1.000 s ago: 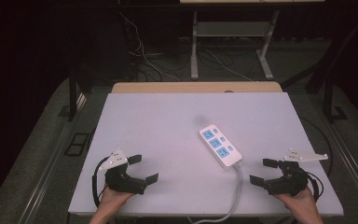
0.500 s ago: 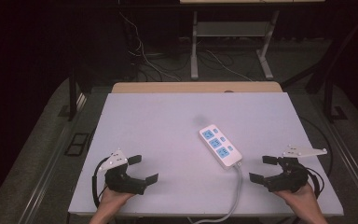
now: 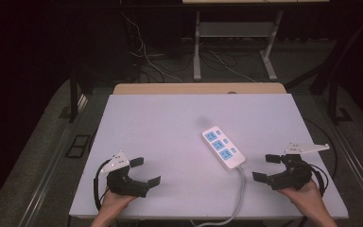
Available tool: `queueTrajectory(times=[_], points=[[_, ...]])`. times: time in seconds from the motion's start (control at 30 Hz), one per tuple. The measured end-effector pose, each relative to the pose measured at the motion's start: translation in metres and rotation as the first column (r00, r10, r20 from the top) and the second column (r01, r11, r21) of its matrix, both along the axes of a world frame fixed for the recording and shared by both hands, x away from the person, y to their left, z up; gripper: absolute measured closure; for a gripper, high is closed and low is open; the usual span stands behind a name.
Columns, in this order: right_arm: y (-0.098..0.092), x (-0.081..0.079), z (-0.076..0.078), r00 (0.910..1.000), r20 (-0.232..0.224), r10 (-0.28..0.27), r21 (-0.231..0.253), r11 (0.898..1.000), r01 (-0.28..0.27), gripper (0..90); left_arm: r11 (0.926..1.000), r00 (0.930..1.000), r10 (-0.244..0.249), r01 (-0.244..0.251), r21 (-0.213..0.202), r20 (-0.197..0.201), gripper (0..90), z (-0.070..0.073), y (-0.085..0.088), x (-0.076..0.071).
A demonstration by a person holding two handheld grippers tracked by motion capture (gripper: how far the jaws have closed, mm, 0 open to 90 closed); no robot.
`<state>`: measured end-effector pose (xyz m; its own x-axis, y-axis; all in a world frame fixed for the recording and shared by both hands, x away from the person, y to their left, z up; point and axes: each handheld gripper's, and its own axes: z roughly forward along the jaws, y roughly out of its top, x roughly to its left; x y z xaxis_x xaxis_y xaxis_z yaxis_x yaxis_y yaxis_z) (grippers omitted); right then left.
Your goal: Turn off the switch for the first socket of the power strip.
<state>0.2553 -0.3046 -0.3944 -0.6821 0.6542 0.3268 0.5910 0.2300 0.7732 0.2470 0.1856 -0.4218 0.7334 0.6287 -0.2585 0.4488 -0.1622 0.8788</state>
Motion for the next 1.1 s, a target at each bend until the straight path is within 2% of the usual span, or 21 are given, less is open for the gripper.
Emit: queueTrajectory(times=[0.33,0.67,1.1], points=[[0.002,0.011,0.013,0.9999,-0.001,0.015,-0.025,1.0,-0.015,0.6,1.0,1.0,0.0,0.0,0.003,-0.005,0.0,-0.001,-0.001,0.0],[0.007,0.025,0.026,0.999,-0.007,0.045,-0.07,0.997,-0.045,0.6,1.0,1.0,0.0,0.0,0.001,-0.01,0.0,-0.001,-0.001,0.0],[0.016,0.045,0.034,0.9973,-0.036,0.064,-0.1,0.993,-0.067,0.6,1.0,0.9999,-0.002,0.002,0.007,-0.01,0.0,-0.002,-0.002,0.0]])
